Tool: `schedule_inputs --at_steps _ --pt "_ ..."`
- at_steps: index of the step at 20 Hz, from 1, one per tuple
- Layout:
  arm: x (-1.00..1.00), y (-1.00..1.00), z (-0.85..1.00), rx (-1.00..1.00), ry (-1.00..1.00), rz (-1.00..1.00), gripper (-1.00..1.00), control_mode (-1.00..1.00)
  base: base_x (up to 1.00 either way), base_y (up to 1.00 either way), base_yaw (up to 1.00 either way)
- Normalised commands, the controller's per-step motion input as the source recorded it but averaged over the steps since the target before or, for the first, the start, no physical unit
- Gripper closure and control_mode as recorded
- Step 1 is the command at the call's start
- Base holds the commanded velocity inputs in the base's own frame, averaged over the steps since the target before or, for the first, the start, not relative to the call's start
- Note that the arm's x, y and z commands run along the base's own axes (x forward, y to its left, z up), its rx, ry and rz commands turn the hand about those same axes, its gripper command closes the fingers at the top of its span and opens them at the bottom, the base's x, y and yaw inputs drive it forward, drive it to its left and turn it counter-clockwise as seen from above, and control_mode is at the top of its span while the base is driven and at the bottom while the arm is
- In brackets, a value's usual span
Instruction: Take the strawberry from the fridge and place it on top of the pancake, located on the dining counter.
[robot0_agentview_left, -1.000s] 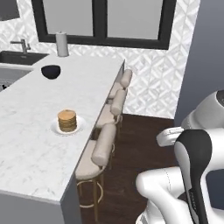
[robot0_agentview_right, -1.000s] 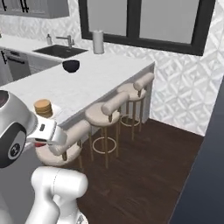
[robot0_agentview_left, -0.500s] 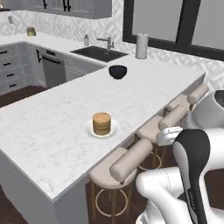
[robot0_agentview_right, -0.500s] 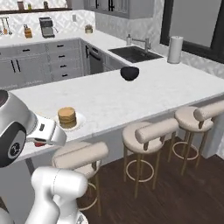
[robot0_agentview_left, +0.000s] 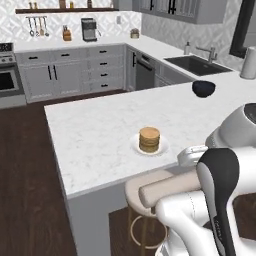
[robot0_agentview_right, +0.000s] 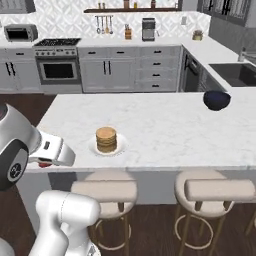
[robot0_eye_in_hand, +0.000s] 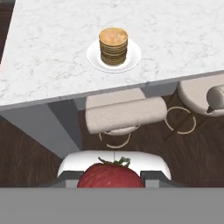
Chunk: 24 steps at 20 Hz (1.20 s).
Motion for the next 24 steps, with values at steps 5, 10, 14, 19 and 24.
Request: schedule_inputs --at_steps 5,10,14,19,24 --pt "0.0 0.0 0.0 0.0 0.0 0.0 1.0 1.0 0.0 -0.57 0.36" --pt "0.0 0.0 0.0 0.0 0.0 0.0 1.0 1.0 0.16 0.32 0.0" --pt "0.0 0.0 0.0 0.0 0.0 0.0 1.0 1.0 0.5 0.26 0.0" --pt "0.0 0.0 0.0 0.0 0.0 0.0 1.0 1.0 0.52 0.27 0.0" --pt "0.0 0.0 0.0 0.0 0.0 0.0 1.0 1.0 0.5 0.11 0.0"
